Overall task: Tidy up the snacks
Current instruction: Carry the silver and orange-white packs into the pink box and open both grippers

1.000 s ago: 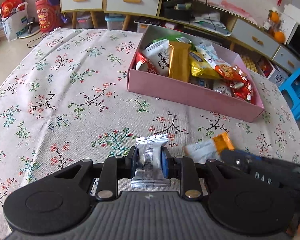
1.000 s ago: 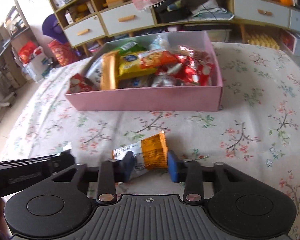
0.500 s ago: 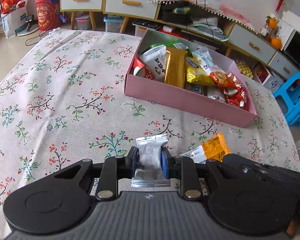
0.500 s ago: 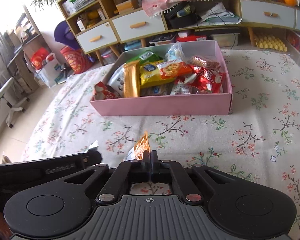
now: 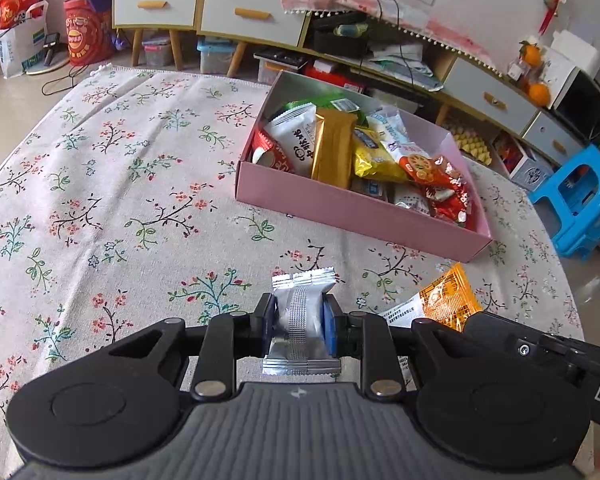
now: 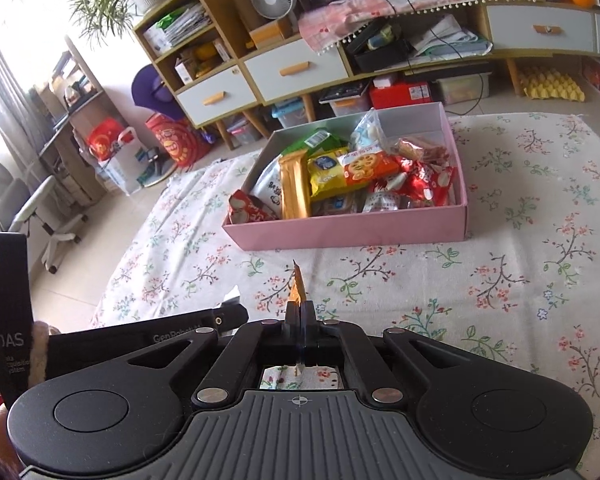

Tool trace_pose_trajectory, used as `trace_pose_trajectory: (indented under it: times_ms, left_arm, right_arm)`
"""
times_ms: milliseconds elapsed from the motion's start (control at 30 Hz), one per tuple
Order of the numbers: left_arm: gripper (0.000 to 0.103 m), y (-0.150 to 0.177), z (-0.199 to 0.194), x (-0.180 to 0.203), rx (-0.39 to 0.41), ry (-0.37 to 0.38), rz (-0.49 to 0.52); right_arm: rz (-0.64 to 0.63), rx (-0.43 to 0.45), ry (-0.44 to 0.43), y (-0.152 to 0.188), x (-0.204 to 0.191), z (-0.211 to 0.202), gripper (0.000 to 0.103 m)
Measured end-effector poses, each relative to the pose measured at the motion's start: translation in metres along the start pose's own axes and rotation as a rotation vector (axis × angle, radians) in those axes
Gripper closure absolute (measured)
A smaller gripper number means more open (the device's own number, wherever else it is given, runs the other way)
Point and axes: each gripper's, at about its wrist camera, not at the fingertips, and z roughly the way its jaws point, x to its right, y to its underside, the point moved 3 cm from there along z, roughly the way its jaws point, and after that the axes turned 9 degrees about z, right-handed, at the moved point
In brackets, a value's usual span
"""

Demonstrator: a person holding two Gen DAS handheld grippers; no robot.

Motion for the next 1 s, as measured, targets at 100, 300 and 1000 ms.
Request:
trace_pose_trajectory:
  times_ms: [100,300,1000]
  left_arm:
    - [0.081,0.0,0.001,0.001,-0.001,0.005,0.0]
    - [0.081,-0.008,-0.005,0.001,0.031,0.014,-0.01]
    - [0.081,-0.08,0.031,0.006,0.173,0.091,0.049]
  right_arm:
    - [0.024,-0.006,-0.003,-0.003,0.005,-0.001,0.103]
    - [0.083,0.02,-0.013,-0.017,0.017,-0.013,0.103]
    - [0.143,0.144,-0.037,-0.09,0.036,-0.008,0.103]
